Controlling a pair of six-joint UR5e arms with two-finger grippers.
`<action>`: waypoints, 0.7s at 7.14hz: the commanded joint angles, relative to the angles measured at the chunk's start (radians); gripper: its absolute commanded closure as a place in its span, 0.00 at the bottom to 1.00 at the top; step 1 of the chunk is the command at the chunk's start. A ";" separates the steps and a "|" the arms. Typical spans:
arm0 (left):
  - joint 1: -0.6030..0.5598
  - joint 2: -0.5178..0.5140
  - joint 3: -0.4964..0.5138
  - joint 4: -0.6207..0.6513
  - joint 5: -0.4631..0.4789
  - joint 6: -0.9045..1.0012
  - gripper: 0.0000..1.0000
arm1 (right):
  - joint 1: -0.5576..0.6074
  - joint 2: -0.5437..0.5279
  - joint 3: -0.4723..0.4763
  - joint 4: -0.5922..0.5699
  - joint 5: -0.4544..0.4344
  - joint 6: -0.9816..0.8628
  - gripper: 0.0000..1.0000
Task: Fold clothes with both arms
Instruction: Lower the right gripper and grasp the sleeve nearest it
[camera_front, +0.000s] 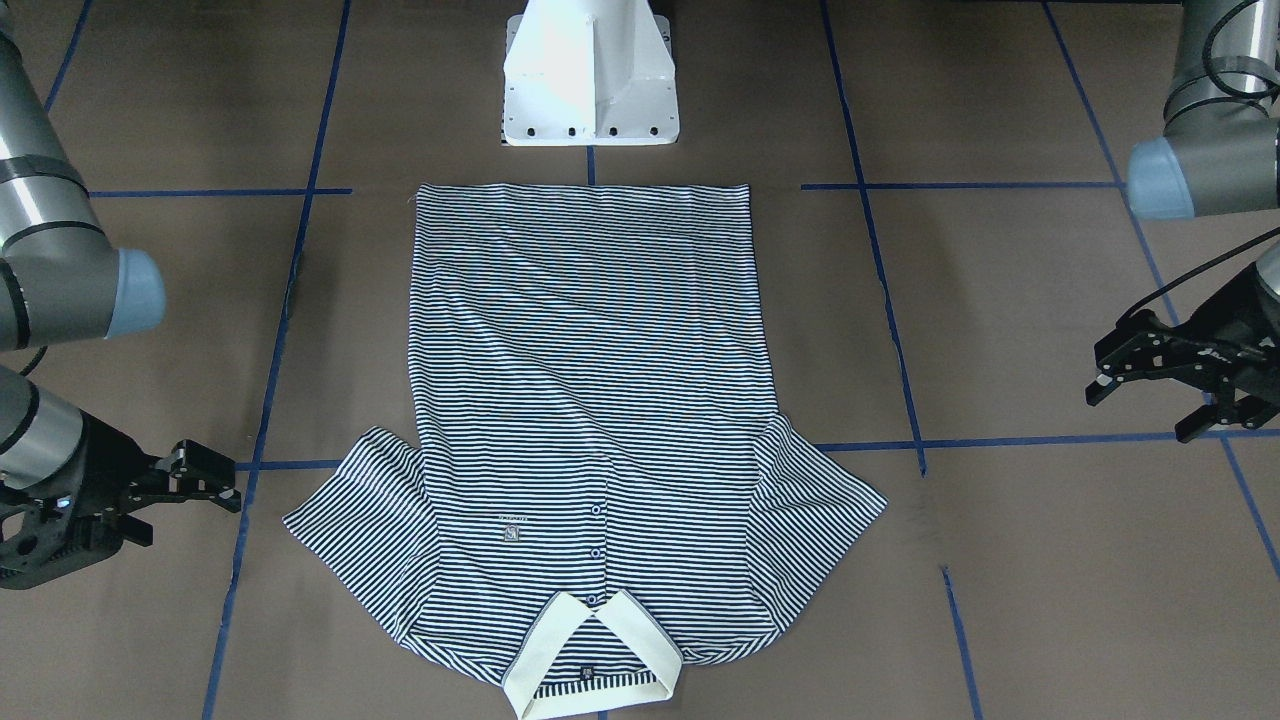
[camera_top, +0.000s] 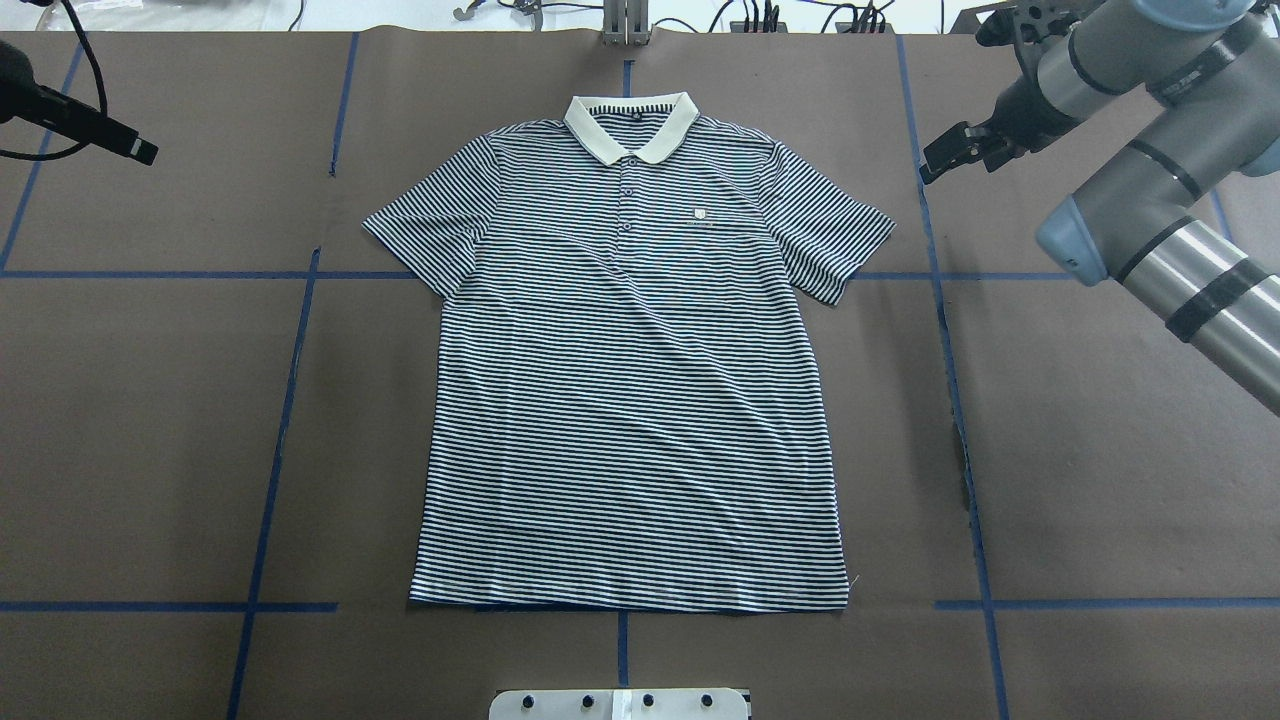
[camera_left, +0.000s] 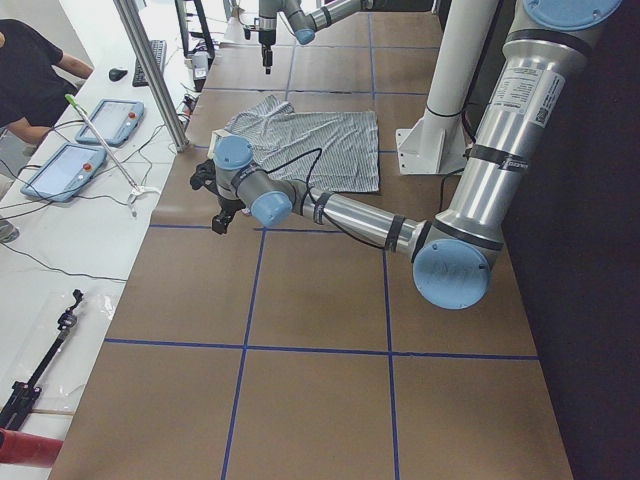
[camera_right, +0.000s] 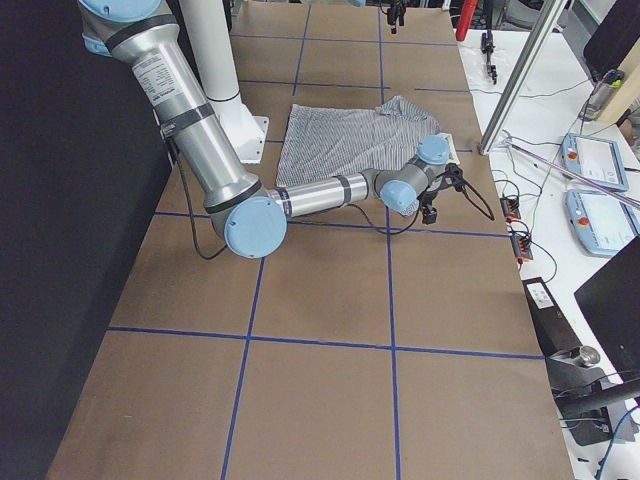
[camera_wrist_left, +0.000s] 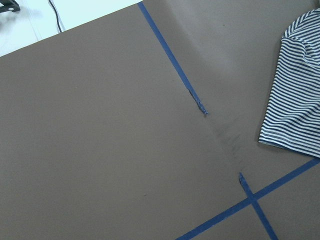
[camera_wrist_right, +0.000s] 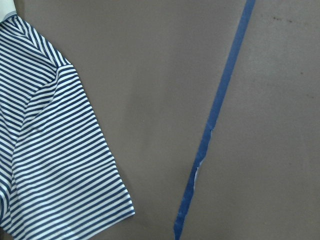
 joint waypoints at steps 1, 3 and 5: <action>0.027 -0.004 0.002 -0.016 0.067 -0.066 0.00 | -0.089 0.059 -0.064 0.027 -0.106 0.134 0.00; 0.041 -0.014 0.000 -0.021 0.067 -0.135 0.00 | -0.132 0.058 -0.073 0.025 -0.165 0.138 0.00; 0.041 -0.014 -0.001 -0.021 0.067 -0.146 0.00 | -0.142 0.052 -0.075 0.024 -0.164 0.136 0.00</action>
